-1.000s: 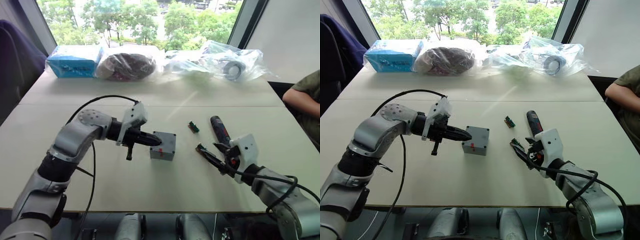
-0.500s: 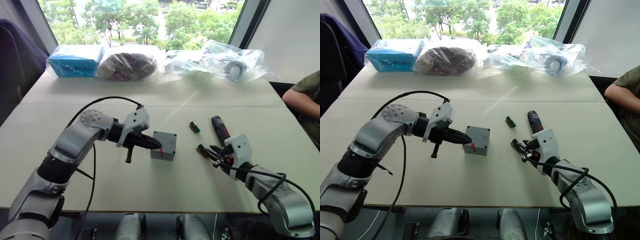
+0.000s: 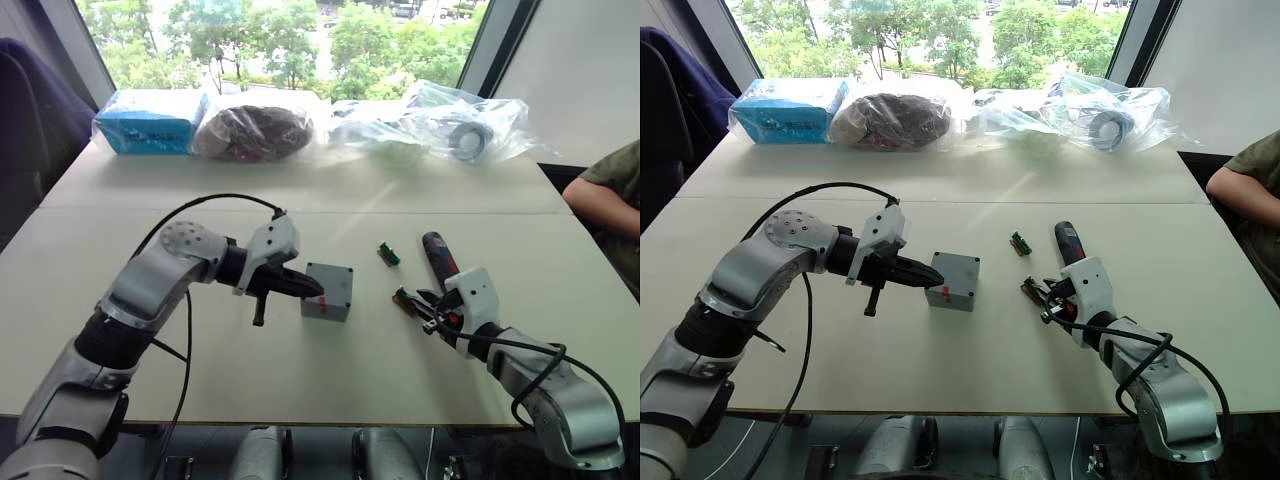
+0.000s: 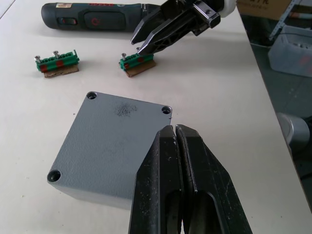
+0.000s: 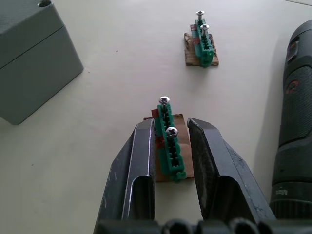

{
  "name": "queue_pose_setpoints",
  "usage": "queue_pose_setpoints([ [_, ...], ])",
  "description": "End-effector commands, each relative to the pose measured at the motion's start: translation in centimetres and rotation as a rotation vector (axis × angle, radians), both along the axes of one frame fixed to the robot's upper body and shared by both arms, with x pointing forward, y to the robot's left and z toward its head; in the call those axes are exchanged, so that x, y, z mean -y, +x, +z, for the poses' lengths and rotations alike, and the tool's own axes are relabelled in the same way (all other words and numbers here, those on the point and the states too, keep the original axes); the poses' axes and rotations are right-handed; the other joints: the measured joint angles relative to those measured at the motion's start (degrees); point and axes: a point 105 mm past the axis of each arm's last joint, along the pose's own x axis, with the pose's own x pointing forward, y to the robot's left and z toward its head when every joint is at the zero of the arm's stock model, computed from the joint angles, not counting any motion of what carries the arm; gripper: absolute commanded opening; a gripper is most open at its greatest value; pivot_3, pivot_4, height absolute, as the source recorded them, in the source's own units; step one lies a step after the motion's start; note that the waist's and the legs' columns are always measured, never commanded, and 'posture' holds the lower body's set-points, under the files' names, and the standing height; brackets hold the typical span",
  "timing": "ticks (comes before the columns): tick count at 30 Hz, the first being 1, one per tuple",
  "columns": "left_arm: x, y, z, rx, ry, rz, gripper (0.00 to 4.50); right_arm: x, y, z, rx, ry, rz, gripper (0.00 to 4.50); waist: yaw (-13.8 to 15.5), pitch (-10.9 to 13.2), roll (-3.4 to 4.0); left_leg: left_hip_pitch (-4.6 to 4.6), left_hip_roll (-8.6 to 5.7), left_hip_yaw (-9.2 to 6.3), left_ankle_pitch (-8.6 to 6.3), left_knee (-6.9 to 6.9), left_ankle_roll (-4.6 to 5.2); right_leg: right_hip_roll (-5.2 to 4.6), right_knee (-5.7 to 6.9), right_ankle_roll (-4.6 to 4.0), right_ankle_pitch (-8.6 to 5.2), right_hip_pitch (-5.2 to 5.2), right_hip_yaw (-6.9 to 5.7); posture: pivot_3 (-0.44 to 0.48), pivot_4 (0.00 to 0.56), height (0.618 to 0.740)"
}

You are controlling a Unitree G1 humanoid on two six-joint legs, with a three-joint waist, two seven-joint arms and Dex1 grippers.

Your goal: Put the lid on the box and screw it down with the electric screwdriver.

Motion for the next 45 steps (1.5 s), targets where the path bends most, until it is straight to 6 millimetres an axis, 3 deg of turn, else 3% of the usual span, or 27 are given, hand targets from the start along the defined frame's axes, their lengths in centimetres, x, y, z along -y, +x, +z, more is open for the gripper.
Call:
queue_pose_setpoints([
  [1,0.0,-0.2,0.8,0.034,-0.018,-0.003,0.00,-0.1,0.2,0.7,0.037,-0.013,0.012,1.10,0.01,0.00,0.00,0.00,0.00,0.00,0.00,0.00,0.00,0.00,0.00,0.00,0.00,0.00,0.00,0.000,0.150,0.740],
  [11,0.1,-0.1,0.8,0.037,-0.021,0.007,0.00,0.1,0.4,0.7,0.037,-0.015,0.002,1.10,0.00,0.00,0.00,0.00,0.00,0.00,0.00,0.00,0.00,0.00,0.00,0.00,0.00,0.00,0.00,0.000,0.150,0.740],
  [15,0.0,0.0,0.5,0.039,-0.016,0.011,0.00,0.1,0.5,0.7,0.043,-0.025,-0.002,0.06,0.00,0.00,0.00,0.00,0.00,0.00,0.00,0.00,0.00,0.01,0.00,0.04,0.02,0.00,0.00,0.000,0.150,0.740],
  [25,-0.2,0.2,0.6,0.032,-0.022,0.025,0.00,-0.1,0.2,1.1,0.062,-0.028,0.025,0.06,-0.01,0.00,0.00,0.00,0.00,0.00,0.00,0.00,0.00,0.01,0.00,0.09,0.05,0.00,0.00,0.000,0.150,0.740],
  [35,-1.0,1.1,0.6,-0.018,-0.067,0.082,0.00,-0.6,0.2,4.1,0.220,-0.133,0.131,0.06,0.00,0.00,0.00,0.00,-0.01,0.00,0.00,0.01,0.00,0.02,0.01,0.14,0.08,0.00,0.00,0.000,0.150,0.740],
  [38,-1.4,1.5,0.8,-0.028,-0.081,0.104,0.00,-0.6,0.4,5.2,0.272,-0.233,0.177,0.06,-0.01,0.02,0.01,0.00,-0.01,0.01,0.00,0.01,0.00,0.02,0.01,0.15,0.08,0.00,0.00,0.000,0.150,0.740],
  [41,-2.4,2.2,1.7,-0.046,-0.114,0.154,0.00,-2.5,1.2,7.9,0.368,-0.225,0.256,0.06,-0.38,0.06,0.00,0.01,0.00,0.02,0.00,0.03,0.00,0.03,0.02,0.15,0.08,-0.02,0.01,0.000,0.150,0.740],
  [45,-4.0,3.6,1.4,-0.028,-0.092,0.247,0.00,-6.0,1.9,9.3,0.407,-0.191,0.390,0.06,-0.62,0.07,0.00,0.02,0.03,-0.03,0.00,0.02,0.00,0.11,0.06,0.19,0.11,-0.03,-0.01,0.000,0.150,0.740],
])
